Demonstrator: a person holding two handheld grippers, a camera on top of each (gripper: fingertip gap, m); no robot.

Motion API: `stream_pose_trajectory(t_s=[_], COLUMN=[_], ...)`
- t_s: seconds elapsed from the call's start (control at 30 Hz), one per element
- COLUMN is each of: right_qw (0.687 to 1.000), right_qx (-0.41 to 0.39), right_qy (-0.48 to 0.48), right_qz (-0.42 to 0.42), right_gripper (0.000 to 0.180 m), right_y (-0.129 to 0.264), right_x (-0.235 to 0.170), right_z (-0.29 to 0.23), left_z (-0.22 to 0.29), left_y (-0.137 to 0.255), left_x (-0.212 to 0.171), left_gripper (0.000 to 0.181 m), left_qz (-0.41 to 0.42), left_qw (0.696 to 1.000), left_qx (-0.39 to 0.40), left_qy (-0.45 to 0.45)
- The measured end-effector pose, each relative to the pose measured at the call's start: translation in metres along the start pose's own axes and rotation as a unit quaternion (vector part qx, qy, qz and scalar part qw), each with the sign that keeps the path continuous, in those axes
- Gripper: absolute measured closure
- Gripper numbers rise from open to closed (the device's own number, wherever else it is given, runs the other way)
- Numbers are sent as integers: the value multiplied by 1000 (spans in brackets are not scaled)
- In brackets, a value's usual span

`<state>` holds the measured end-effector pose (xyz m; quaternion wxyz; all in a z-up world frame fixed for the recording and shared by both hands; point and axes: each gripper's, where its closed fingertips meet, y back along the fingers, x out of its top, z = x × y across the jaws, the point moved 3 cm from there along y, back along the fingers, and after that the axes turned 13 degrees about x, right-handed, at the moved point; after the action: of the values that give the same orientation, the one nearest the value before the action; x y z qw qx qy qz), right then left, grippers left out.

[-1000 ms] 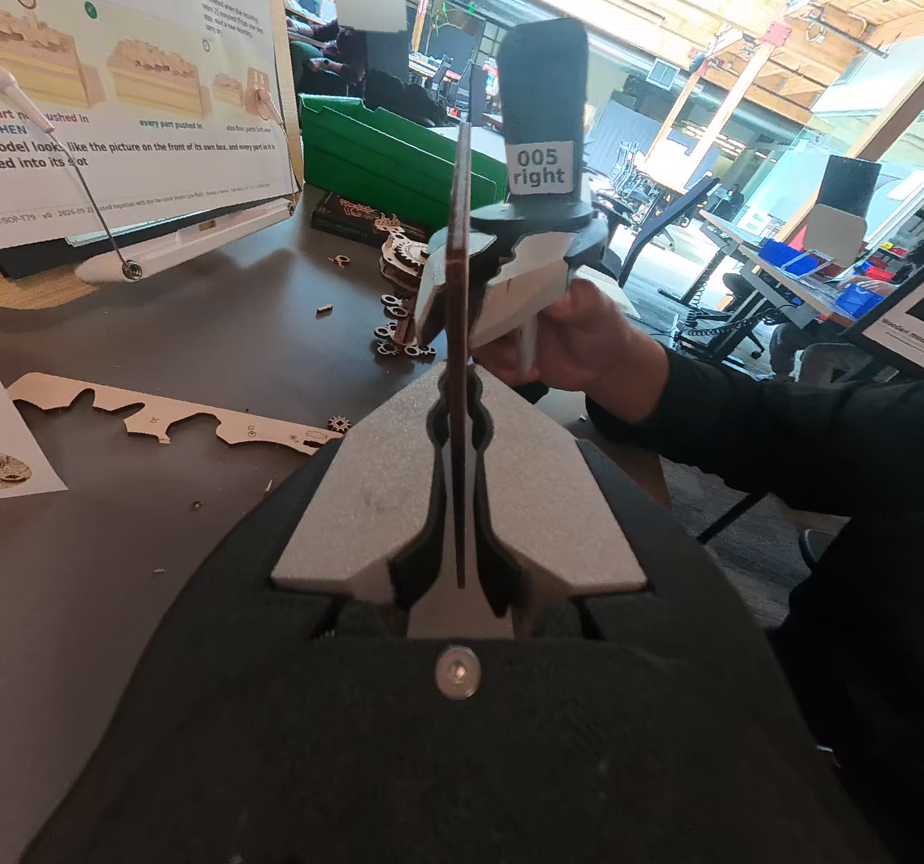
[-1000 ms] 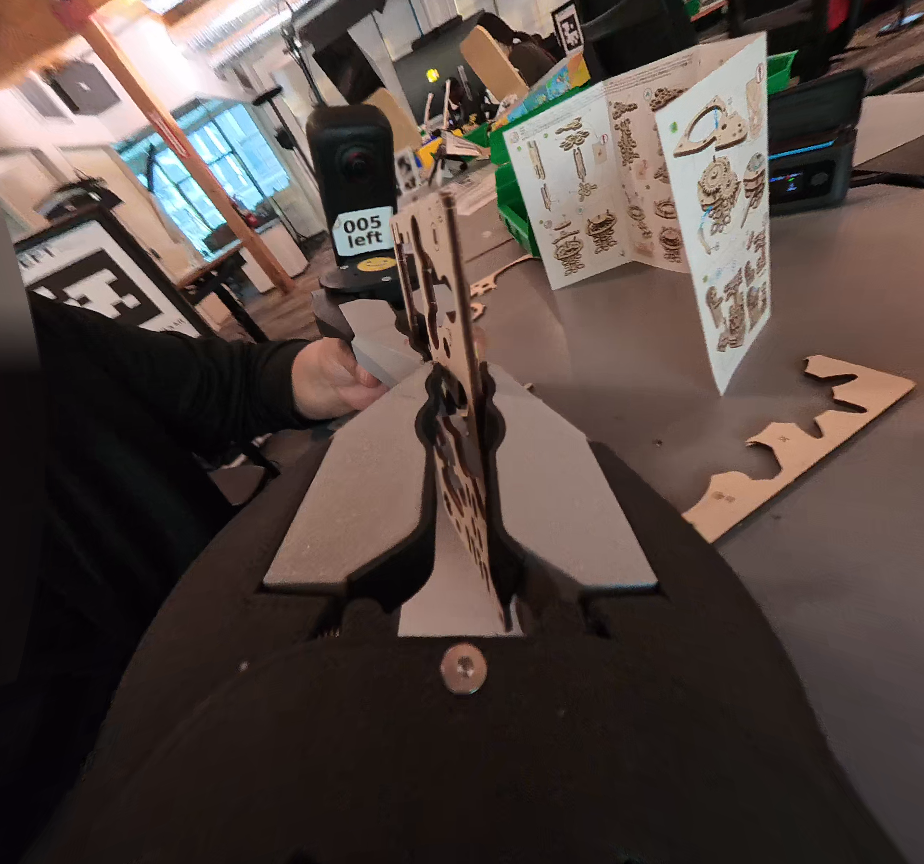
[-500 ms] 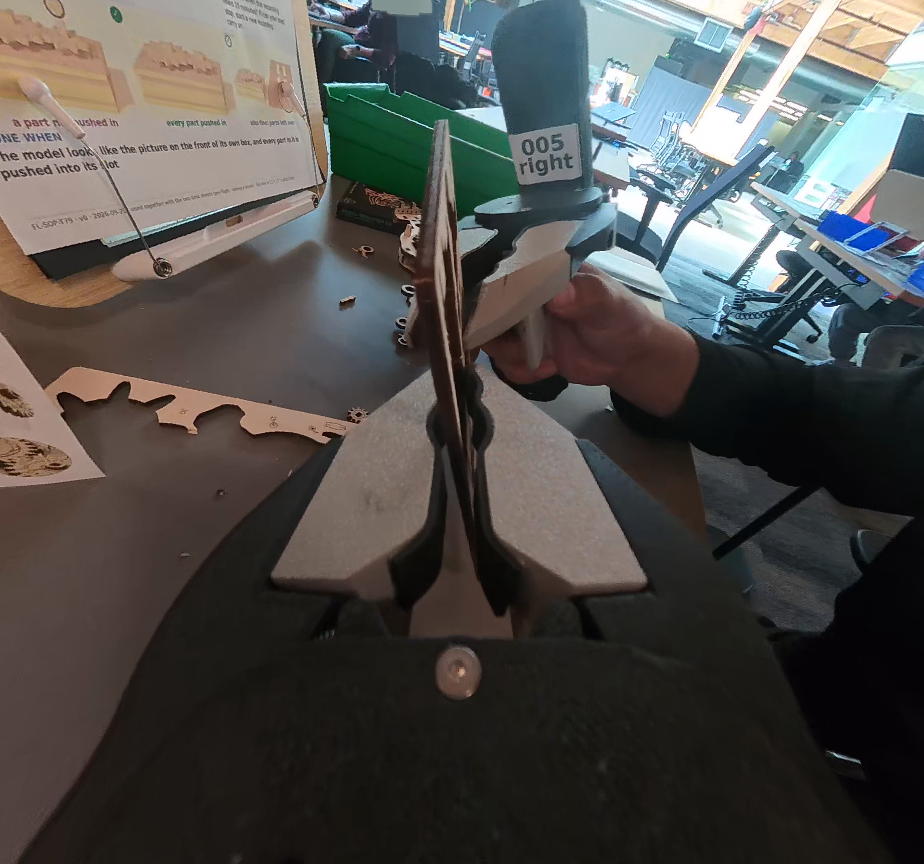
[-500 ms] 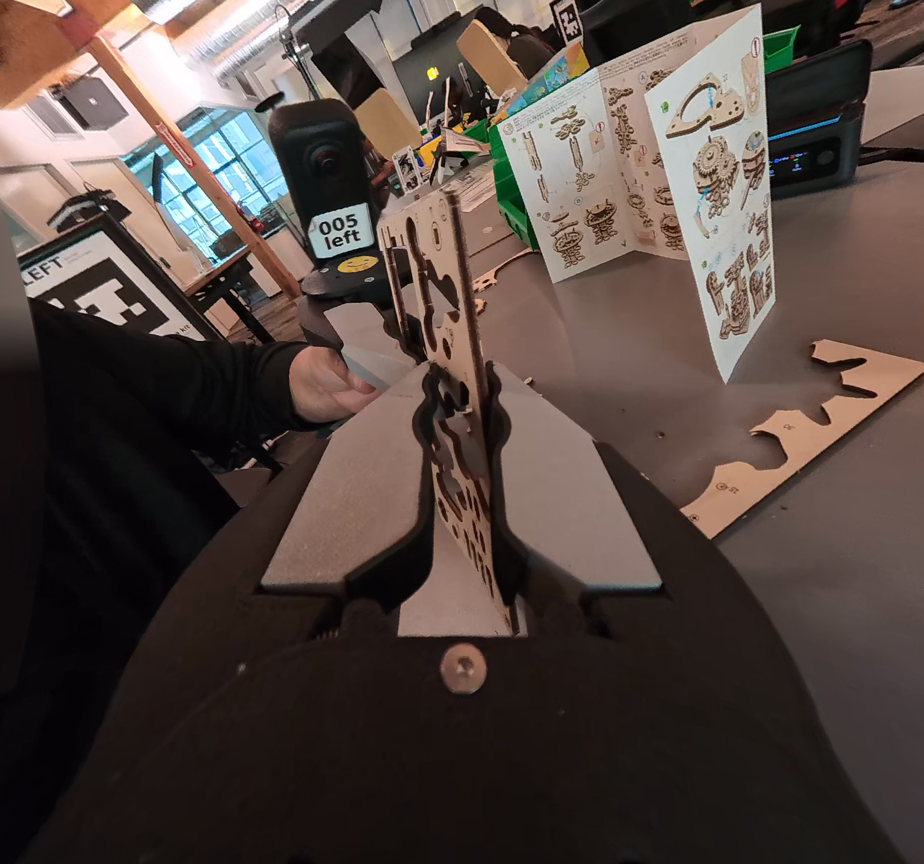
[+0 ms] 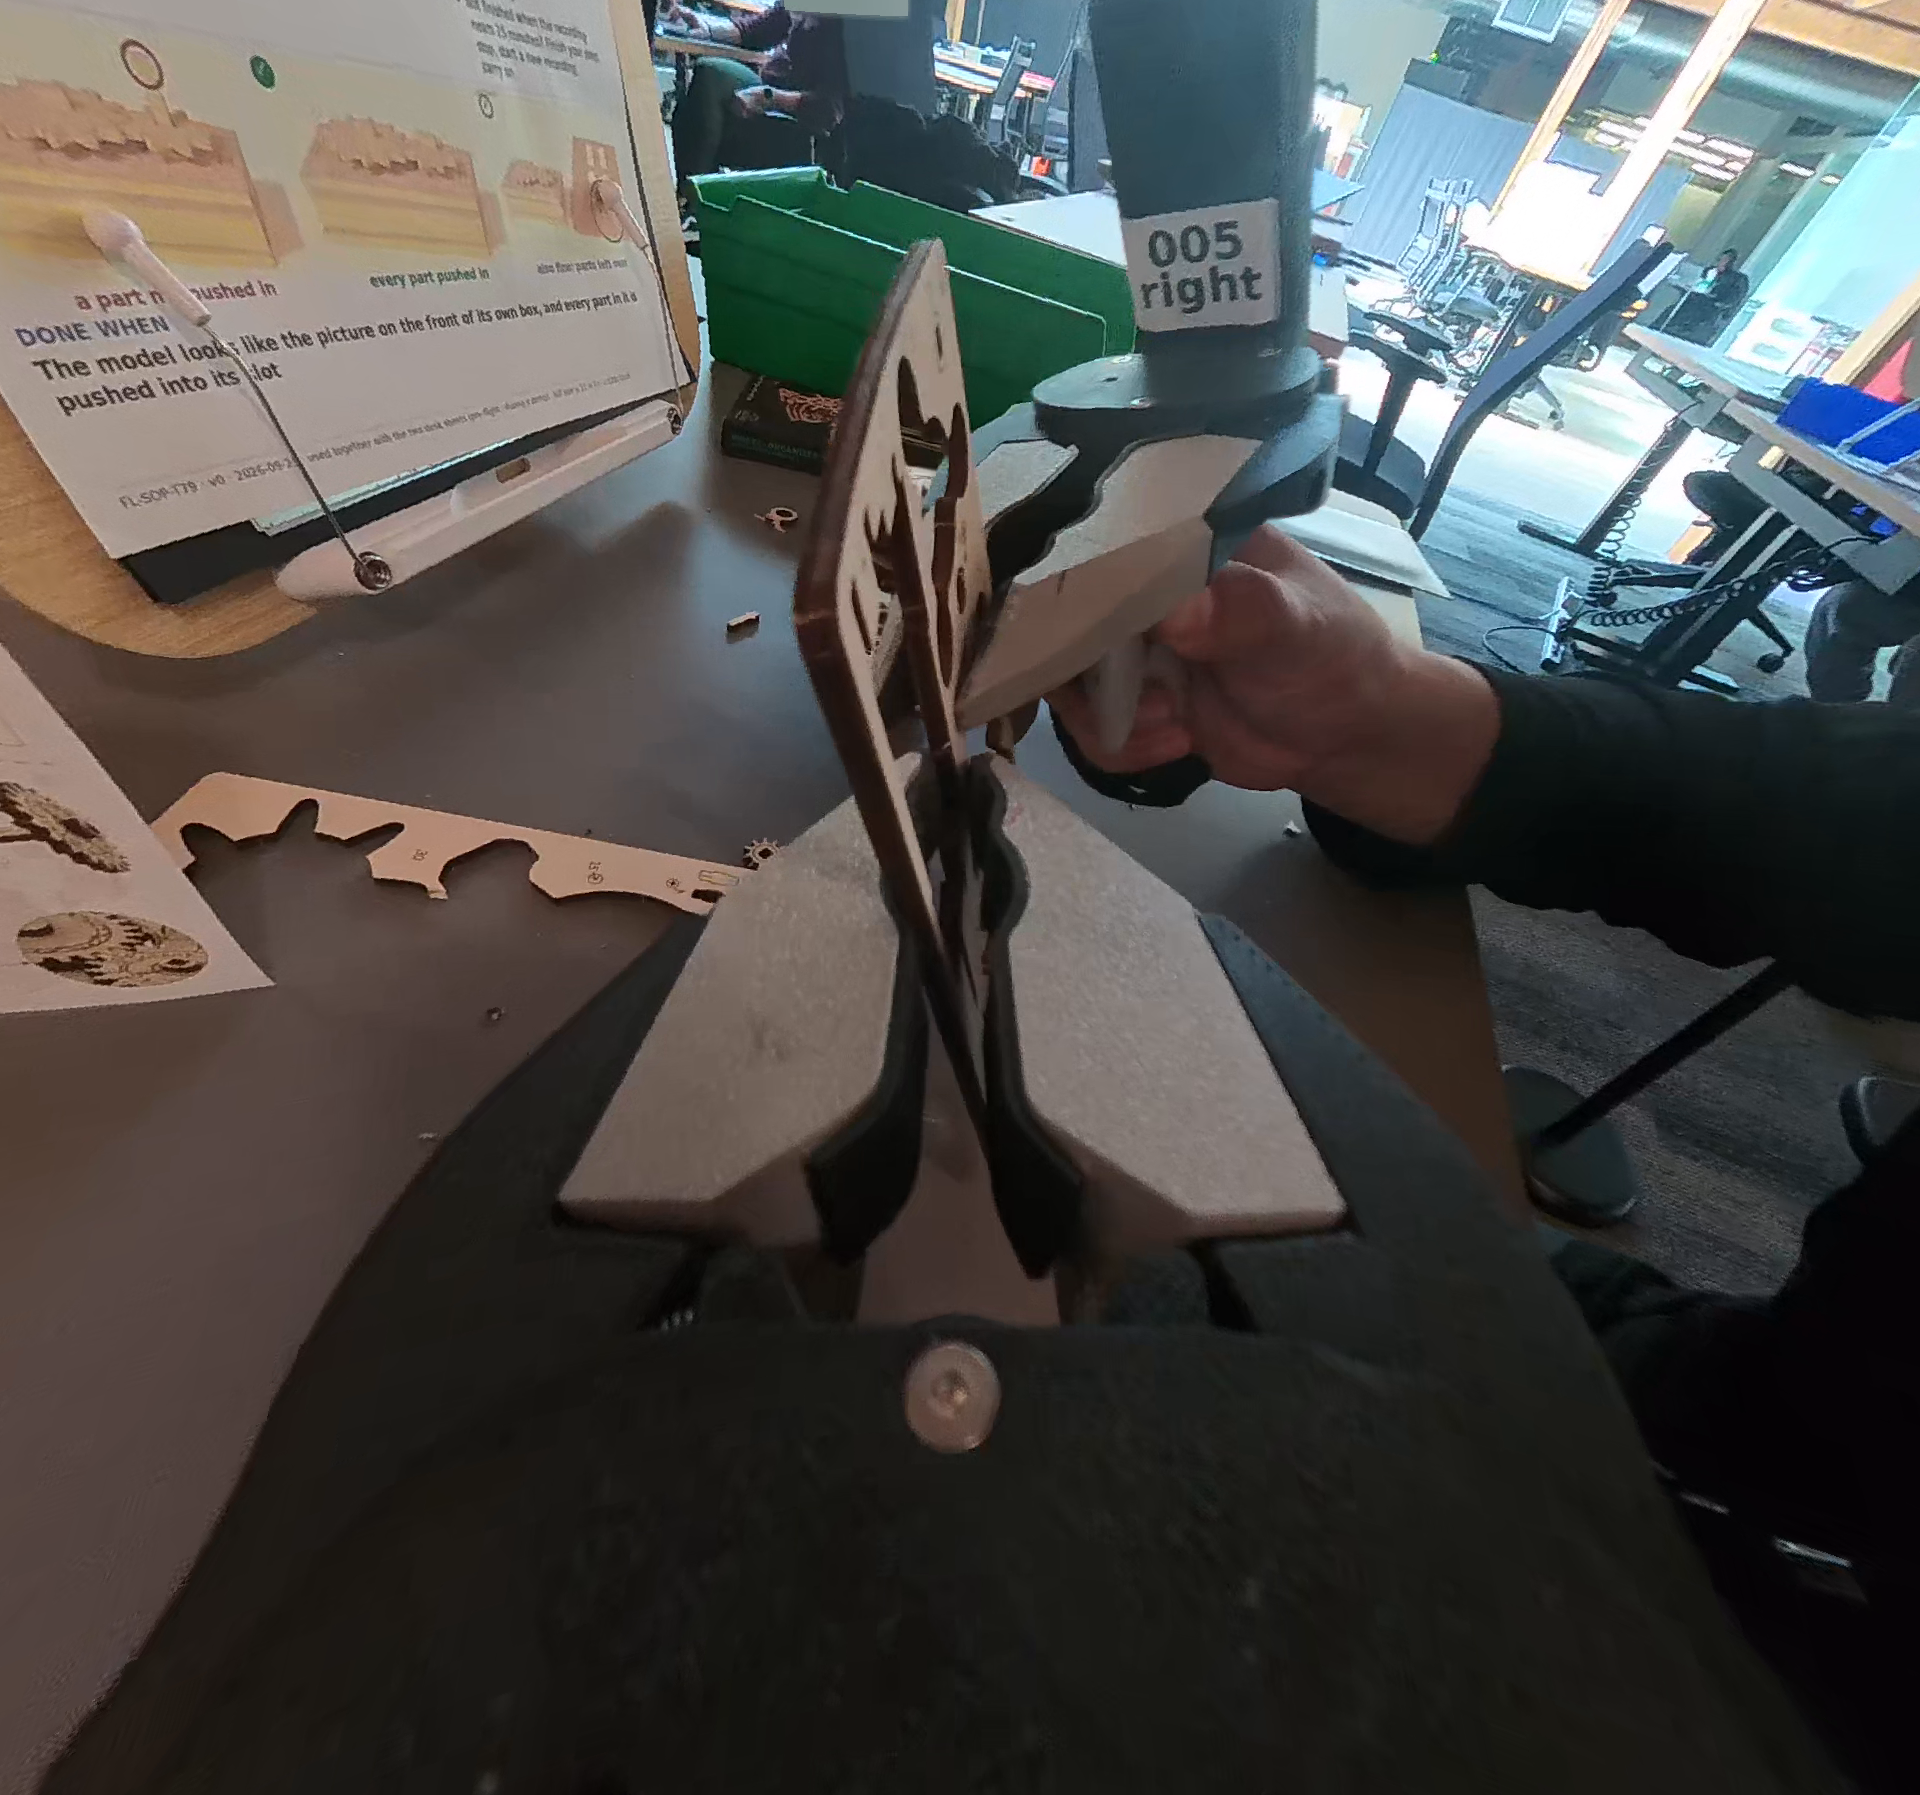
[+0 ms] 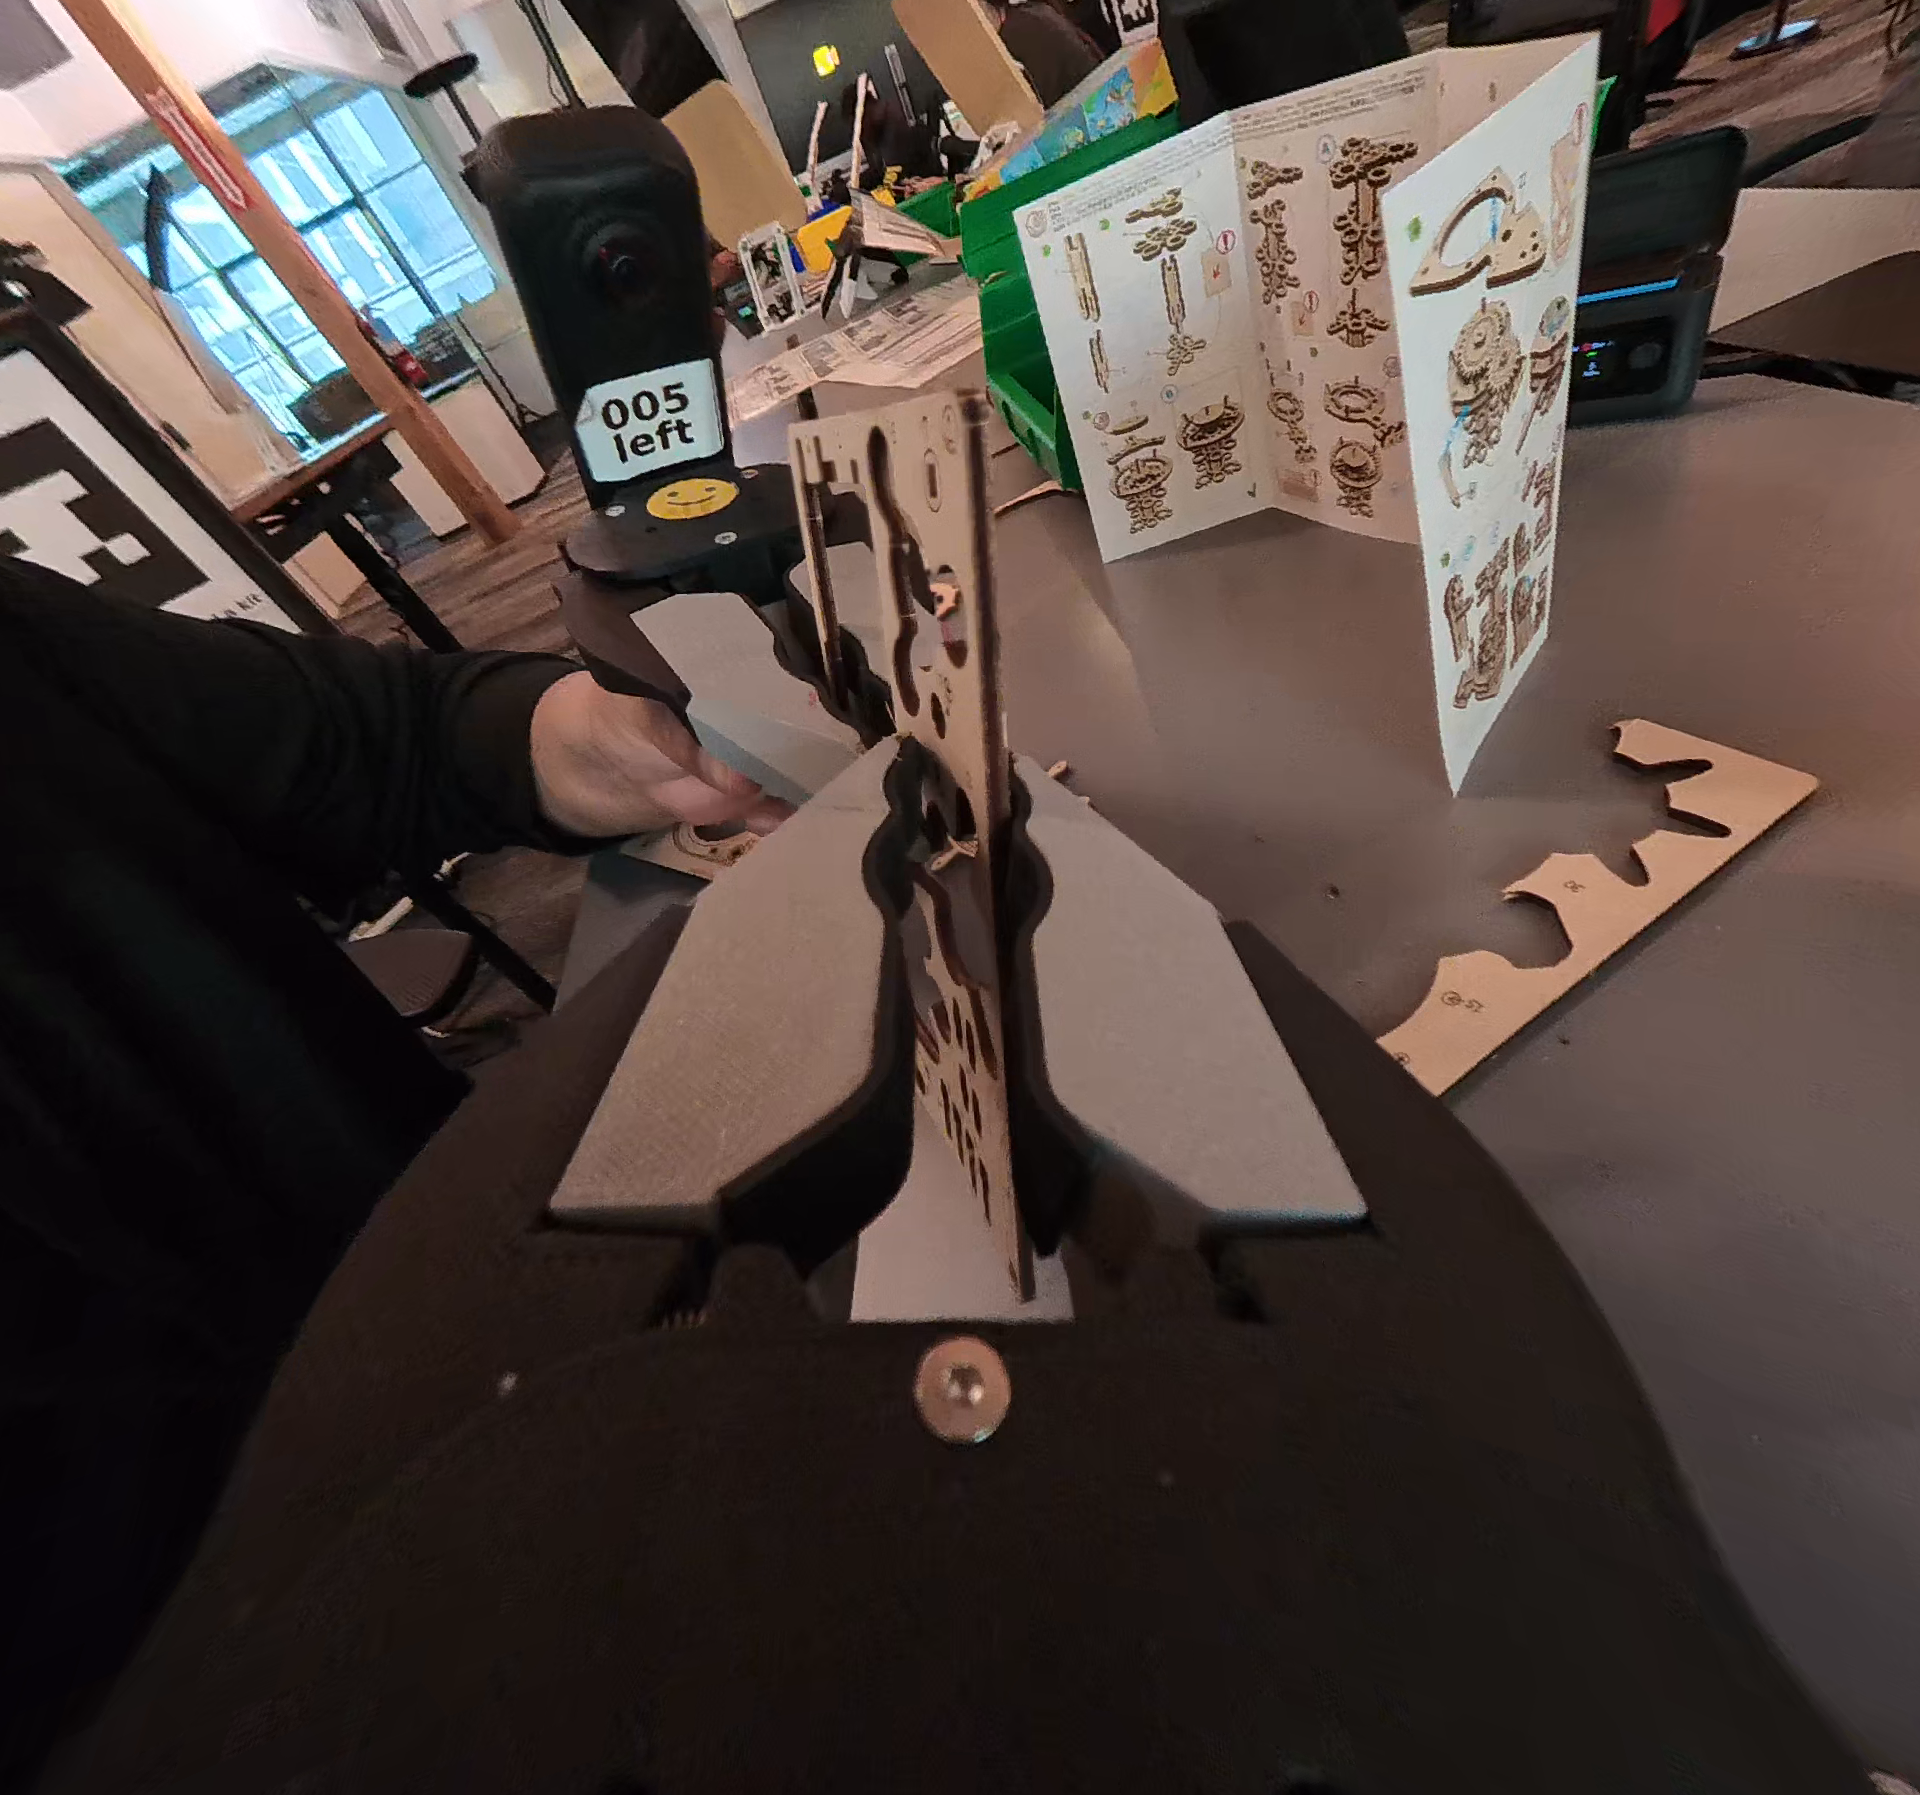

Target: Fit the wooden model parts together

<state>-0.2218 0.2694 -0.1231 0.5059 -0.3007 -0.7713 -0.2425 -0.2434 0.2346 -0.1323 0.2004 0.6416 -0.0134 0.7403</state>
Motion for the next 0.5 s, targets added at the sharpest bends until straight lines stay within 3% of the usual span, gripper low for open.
stream_pose_trajectory(t_s=[0.5], right_qw=[995], right_qx=[-76], right_qy=[54], right_qz=[-29], right_gripper=[167], right_y=[2], right_x=[-2], right_z=[8], left_z=[-7], left_y=[-7], left_x=[-4], left_gripper=[179], left_qz=[6], left_qw=[999], left_qx=[31], left_qy=[-9])
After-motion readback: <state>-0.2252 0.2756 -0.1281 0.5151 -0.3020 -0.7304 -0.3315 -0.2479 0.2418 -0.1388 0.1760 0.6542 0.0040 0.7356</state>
